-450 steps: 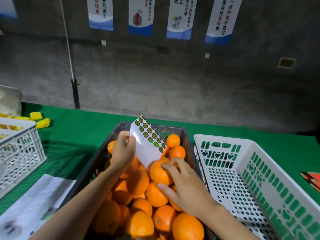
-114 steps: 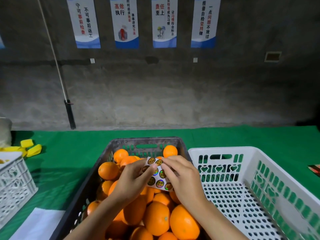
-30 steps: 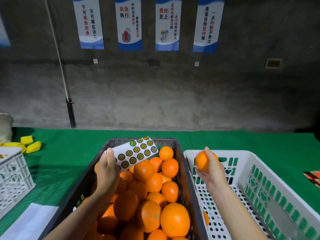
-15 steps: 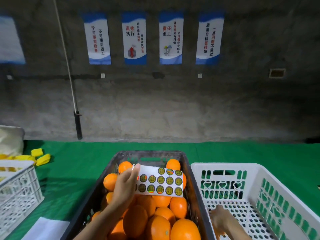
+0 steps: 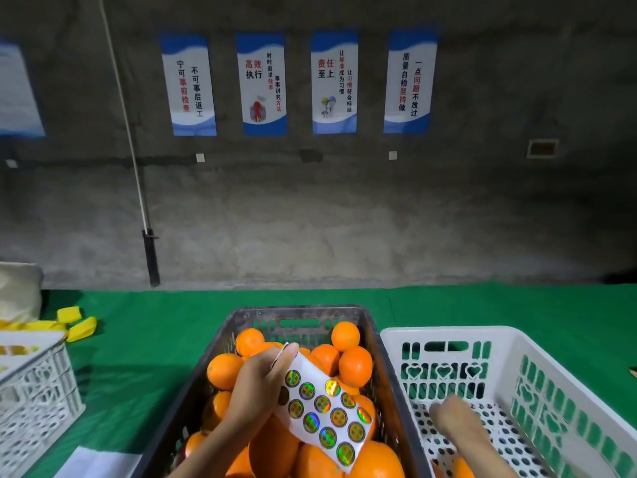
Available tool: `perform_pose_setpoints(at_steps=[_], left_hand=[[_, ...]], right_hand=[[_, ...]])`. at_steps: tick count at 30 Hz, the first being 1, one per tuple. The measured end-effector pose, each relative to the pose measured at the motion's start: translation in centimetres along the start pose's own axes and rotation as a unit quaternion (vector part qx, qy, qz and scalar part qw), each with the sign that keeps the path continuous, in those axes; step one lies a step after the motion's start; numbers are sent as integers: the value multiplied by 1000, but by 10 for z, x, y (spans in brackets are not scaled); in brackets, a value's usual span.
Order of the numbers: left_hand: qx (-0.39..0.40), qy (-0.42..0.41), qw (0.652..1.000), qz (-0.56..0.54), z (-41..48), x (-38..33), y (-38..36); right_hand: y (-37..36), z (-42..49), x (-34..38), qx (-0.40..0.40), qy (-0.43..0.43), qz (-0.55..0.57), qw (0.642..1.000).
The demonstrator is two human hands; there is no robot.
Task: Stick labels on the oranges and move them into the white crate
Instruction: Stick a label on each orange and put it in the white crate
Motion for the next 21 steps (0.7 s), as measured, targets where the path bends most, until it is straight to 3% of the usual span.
perform_pose_setpoints(at_steps=[2, 4, 6, 8, 11, 13, 17, 21], left_hand=[[-10, -13, 1000, 19, 0, -2, 1], [-8, -25, 999, 22, 0, -5, 0], [-1, -24, 1000, 10, 0, -6, -3], [7, -12, 1000, -17, -1, -5, -6], [-4, -16, 1000, -6, -2, -6, -4], [-33, -14, 999, 6, -2, -6, 1], [-48, 4, 998, -37, -1, -1, 1], [4, -39, 997, -72, 0, -5, -7]], right_hand=[[27, -7, 45, -67, 118, 195, 971], [44, -36, 94, -52, 221, 356, 906], [38, -70, 132, 17, 293, 394, 871], [14, -103, 153, 117, 353, 349, 860], [-25, -134, 160, 268, 363, 251, 856], [-36, -136, 157, 314, 330, 252, 854], [-32, -125, 150, 270, 303, 309, 860], [-27, -116, 143, 260, 269, 345, 861]])
Point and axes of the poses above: each hand's wrist, its own z-axis towards the middle knuckle, its own y-axis out of the back of the hand, x = y × z, the point moved 6 cm from there along z, towards the middle knuckle, and after that the axes turned 14 degrees about z, right-handed, at the moved point
